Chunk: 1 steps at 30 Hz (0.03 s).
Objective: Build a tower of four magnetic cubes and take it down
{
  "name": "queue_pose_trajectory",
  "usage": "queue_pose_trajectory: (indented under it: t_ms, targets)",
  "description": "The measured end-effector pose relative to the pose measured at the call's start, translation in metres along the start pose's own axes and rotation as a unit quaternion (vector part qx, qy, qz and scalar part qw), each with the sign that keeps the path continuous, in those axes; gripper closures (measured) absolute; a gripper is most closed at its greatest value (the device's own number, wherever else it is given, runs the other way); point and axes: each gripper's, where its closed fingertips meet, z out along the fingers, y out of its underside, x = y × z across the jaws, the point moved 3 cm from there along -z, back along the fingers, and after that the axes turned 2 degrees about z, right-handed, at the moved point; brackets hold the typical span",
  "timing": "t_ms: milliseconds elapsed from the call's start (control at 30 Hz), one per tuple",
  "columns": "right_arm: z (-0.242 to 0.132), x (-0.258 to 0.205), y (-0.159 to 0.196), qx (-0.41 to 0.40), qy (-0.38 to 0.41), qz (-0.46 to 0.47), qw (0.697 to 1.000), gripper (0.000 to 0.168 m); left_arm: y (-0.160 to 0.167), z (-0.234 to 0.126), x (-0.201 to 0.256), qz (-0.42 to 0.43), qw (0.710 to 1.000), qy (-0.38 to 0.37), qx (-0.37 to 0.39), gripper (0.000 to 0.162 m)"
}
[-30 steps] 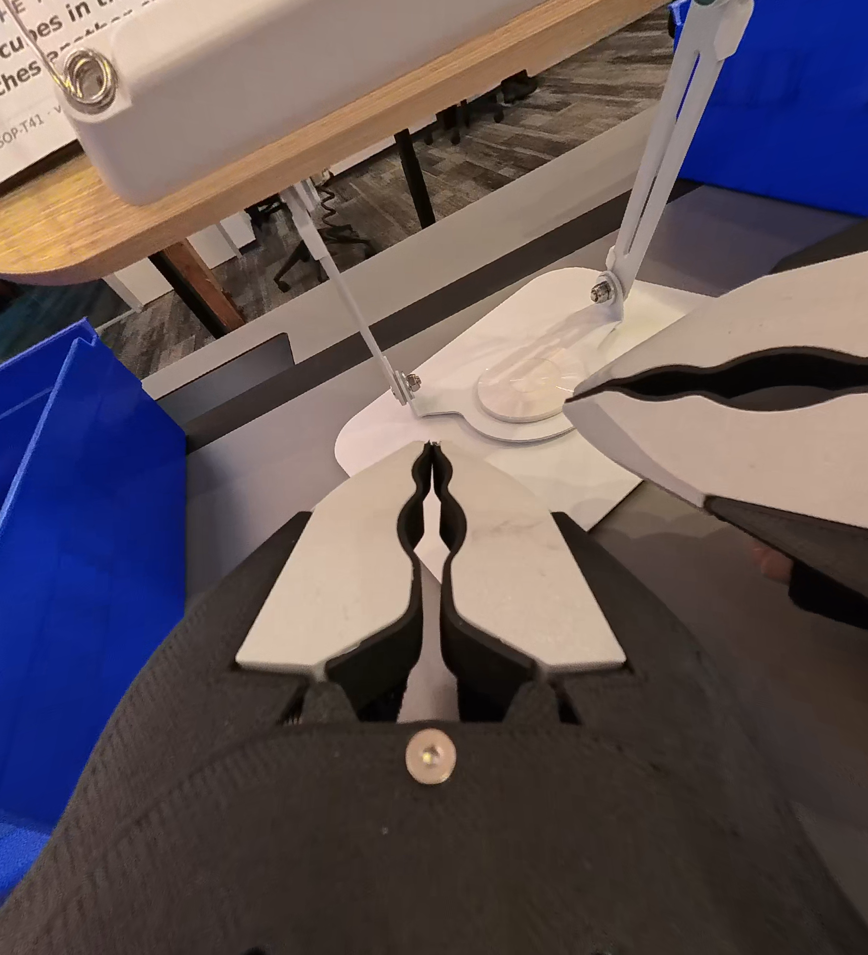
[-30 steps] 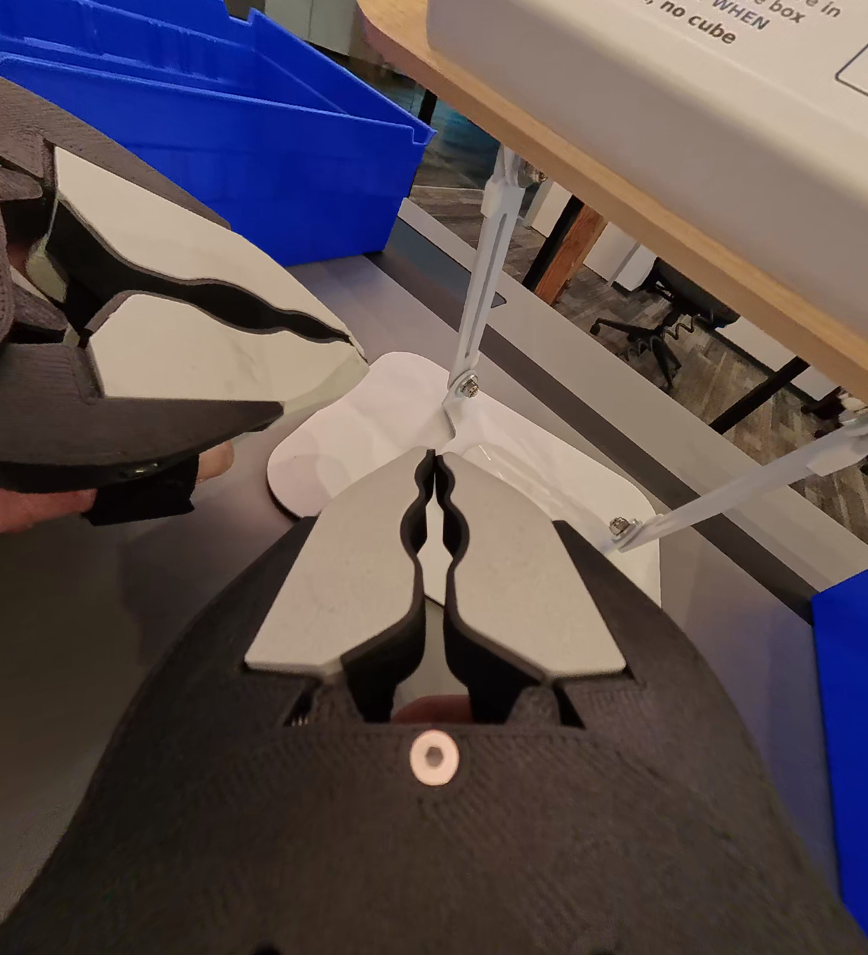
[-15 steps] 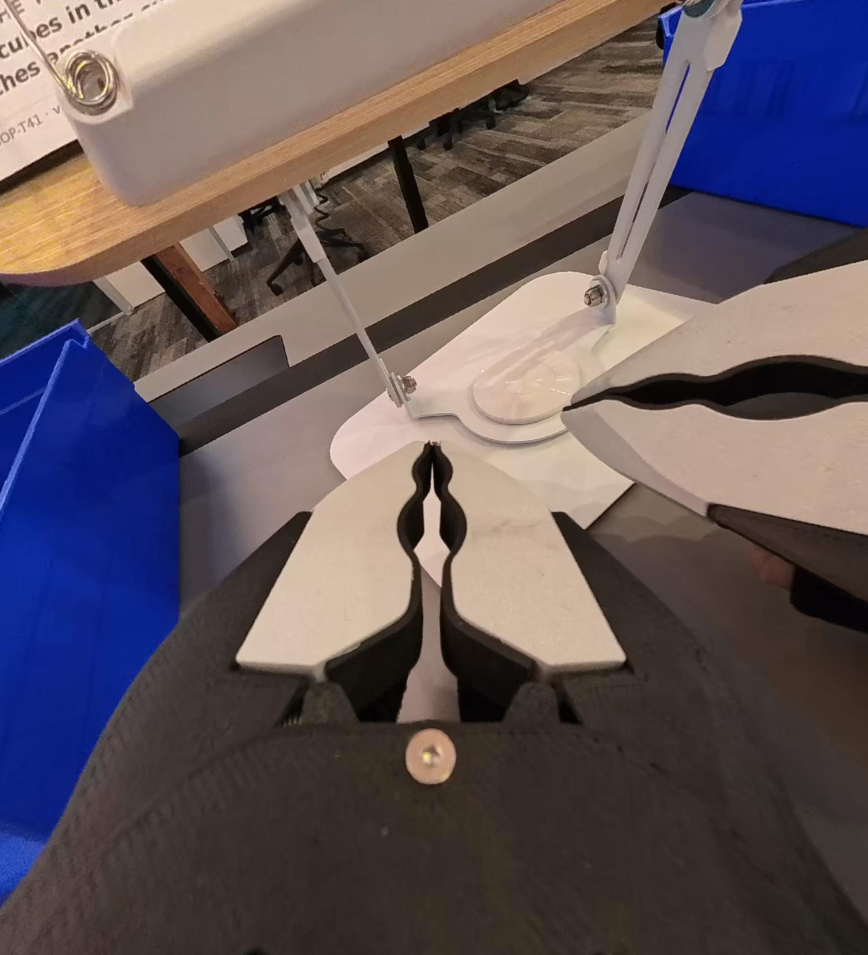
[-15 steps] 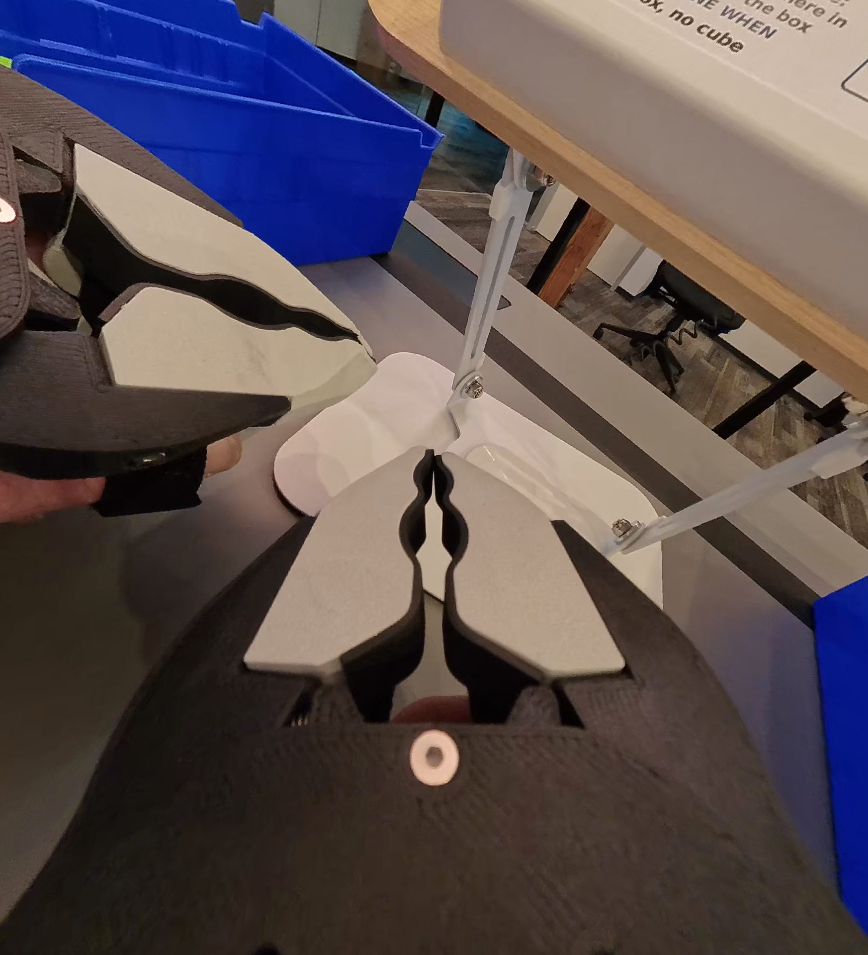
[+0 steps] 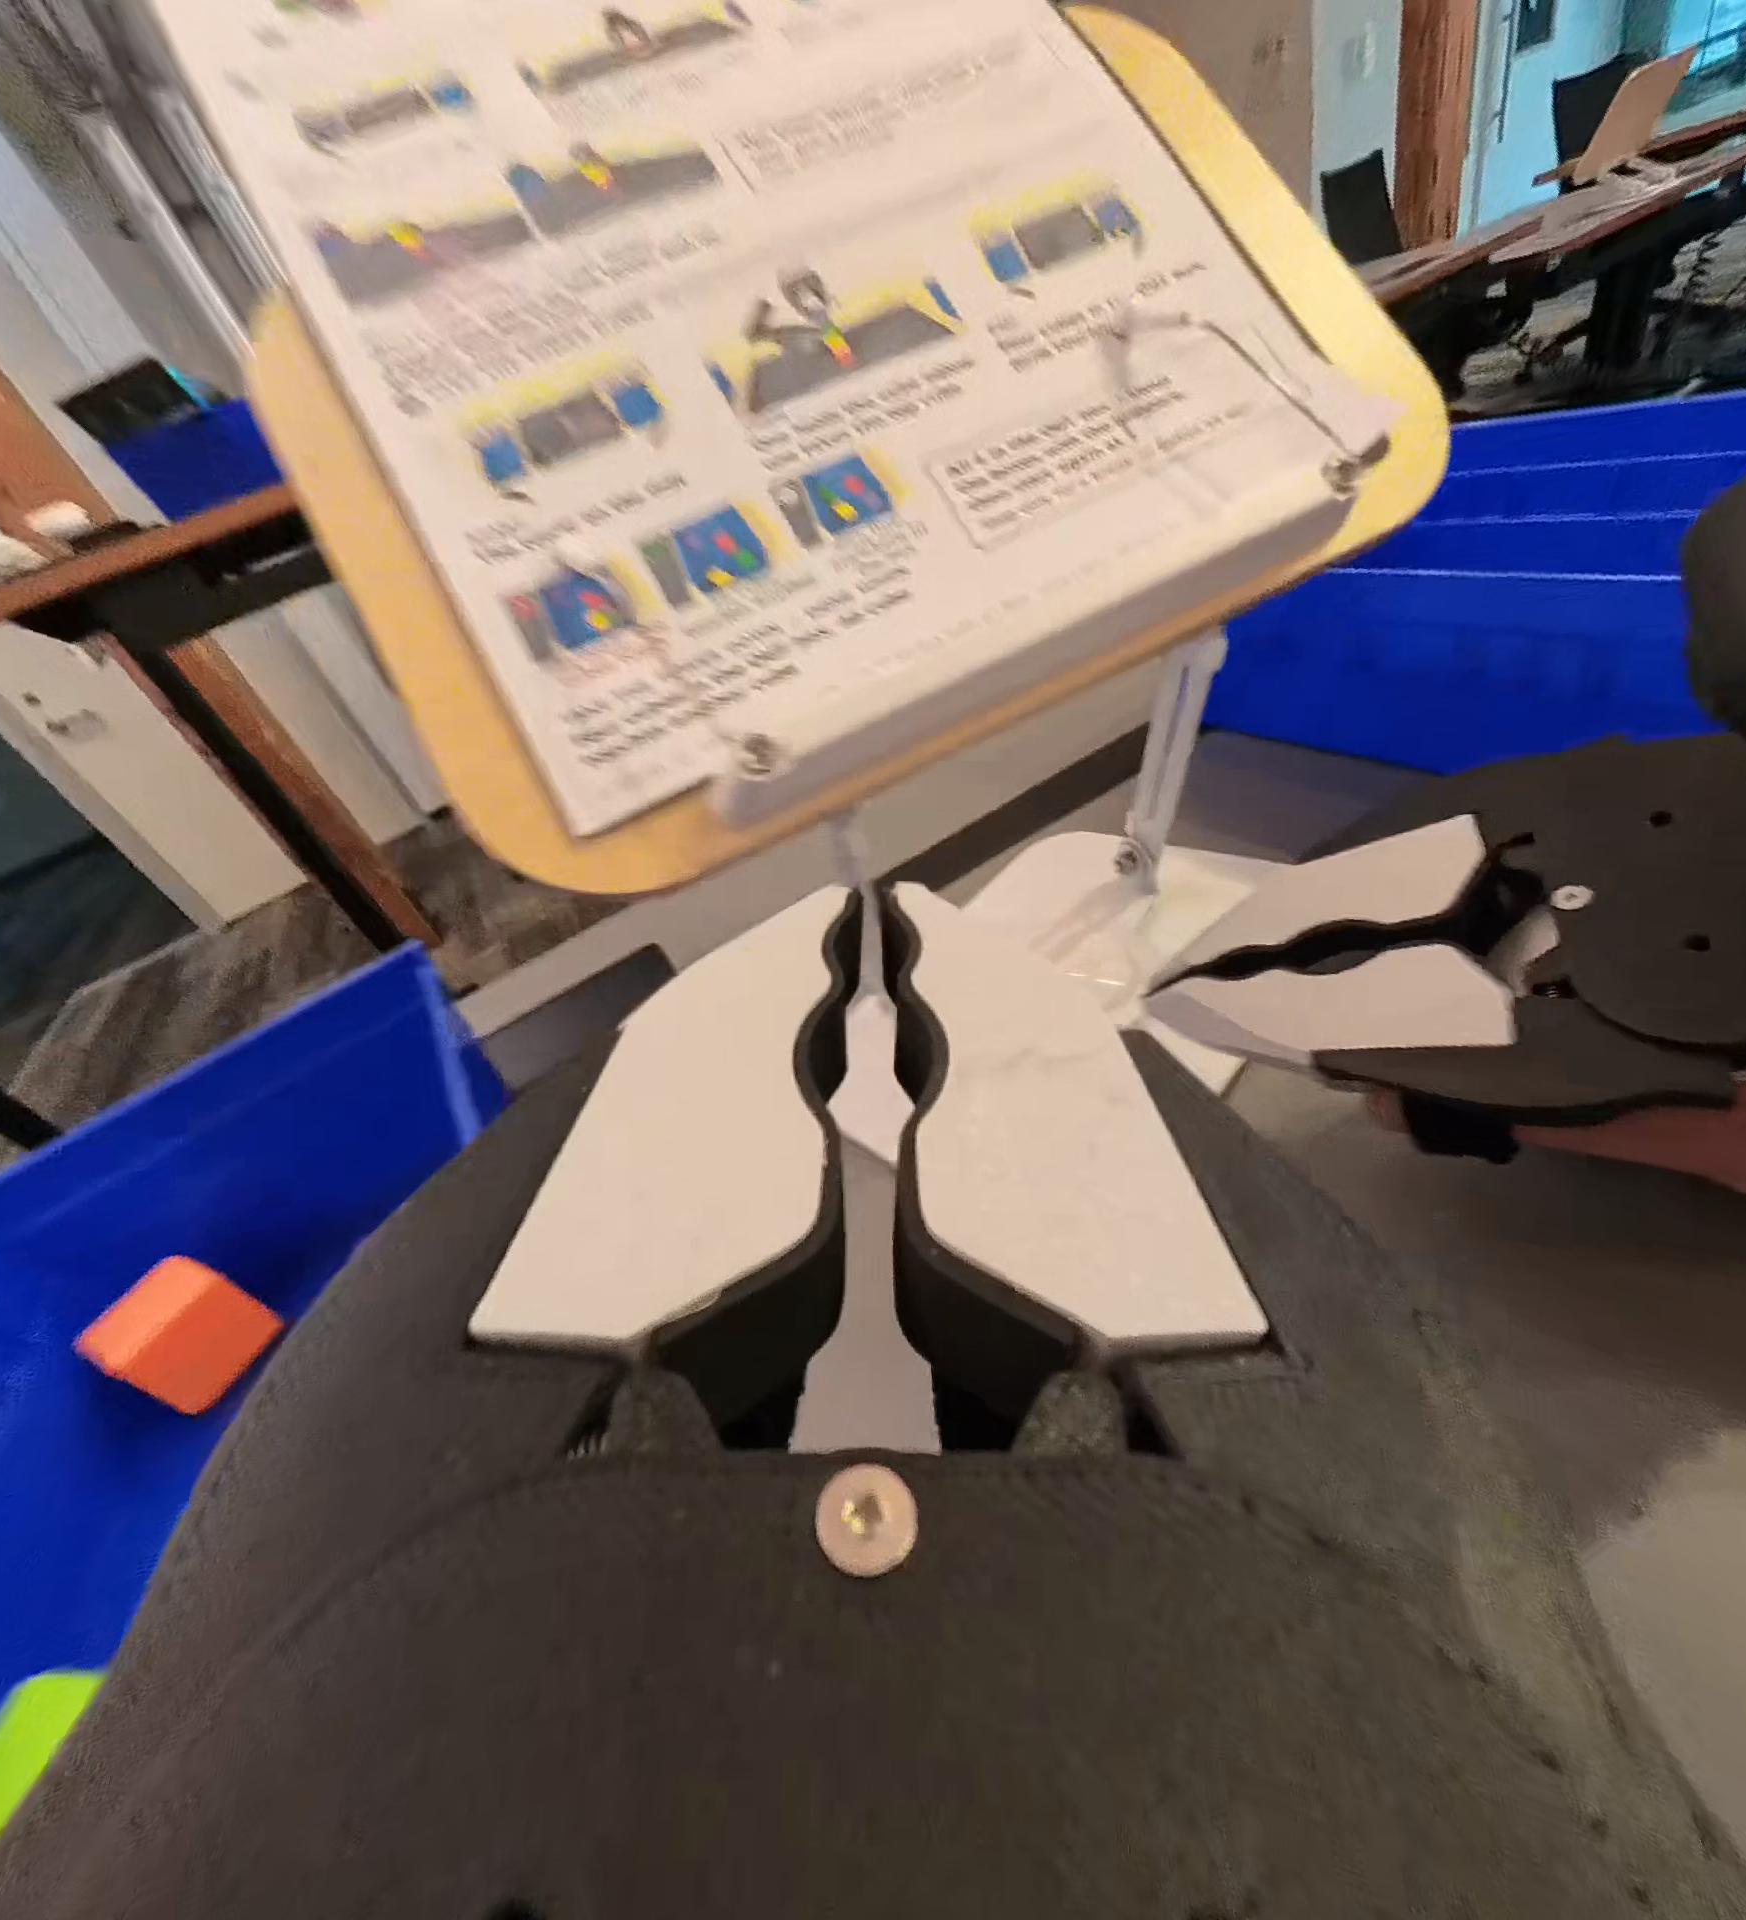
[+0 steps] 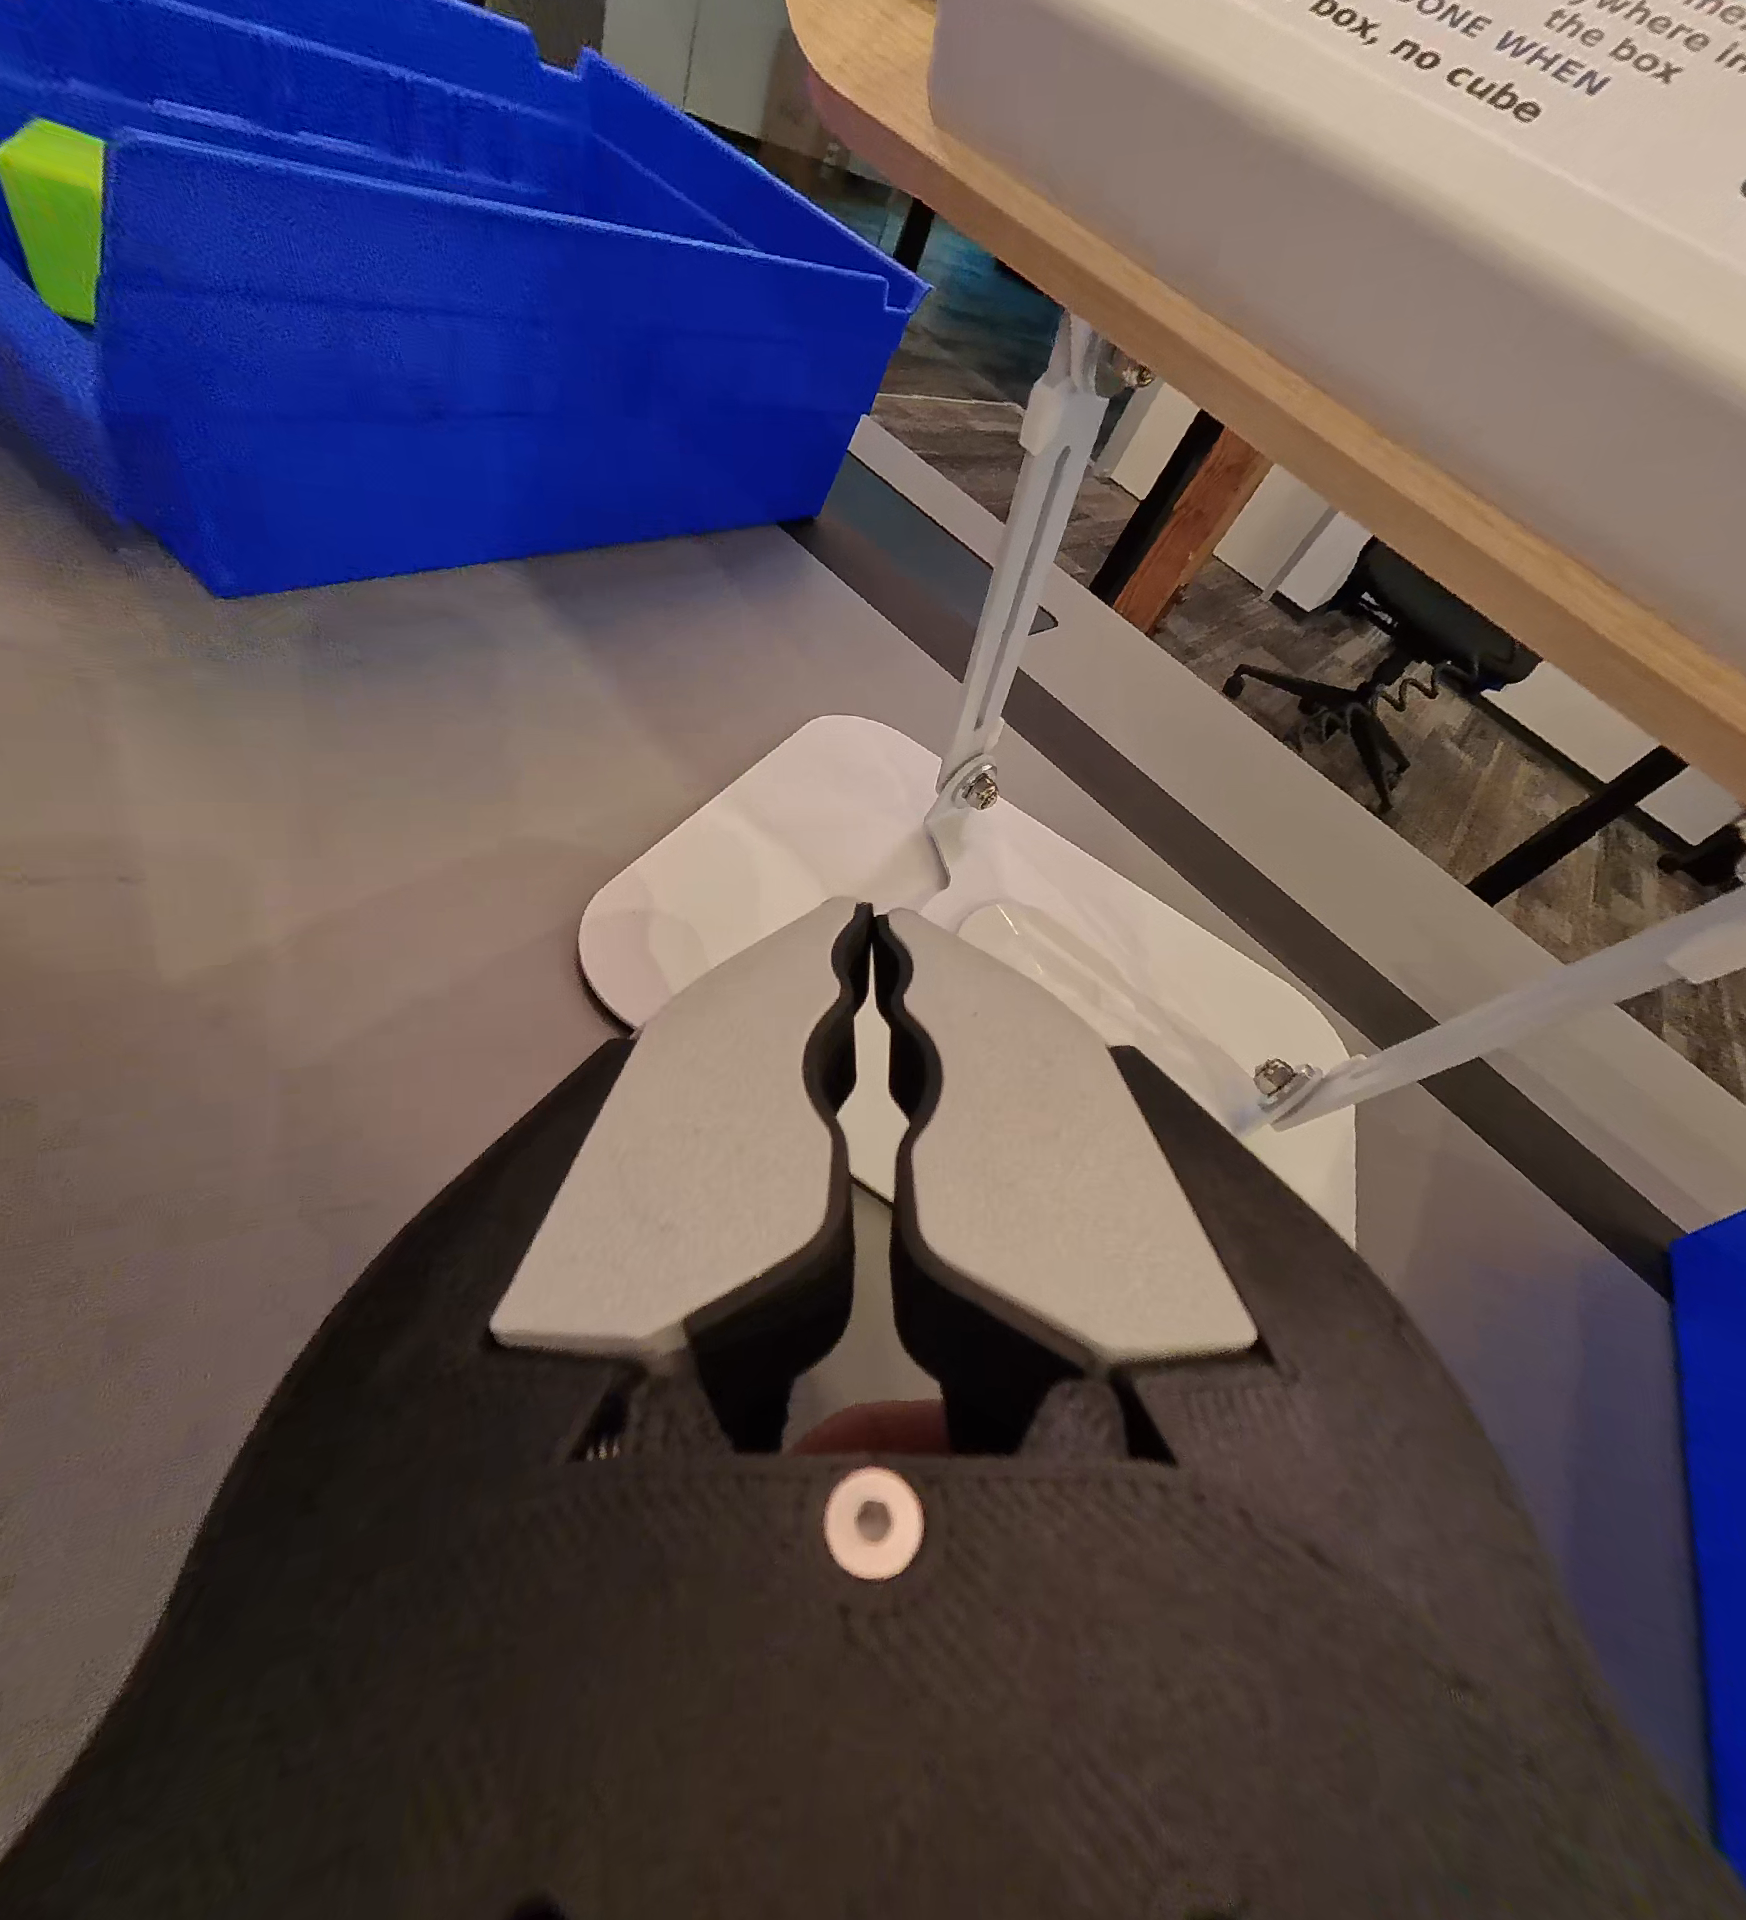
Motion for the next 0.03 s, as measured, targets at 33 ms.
queue_pose_trajectory:
  t_ms: [33]
  targets:
    - [0.0000,-0.0003,0.0000,0.000,-0.001,-0.001,1.000,0.168,-0.0023,-0.0078,-0.0149,0.010,1.000,-0.006,-0.002,0.158]
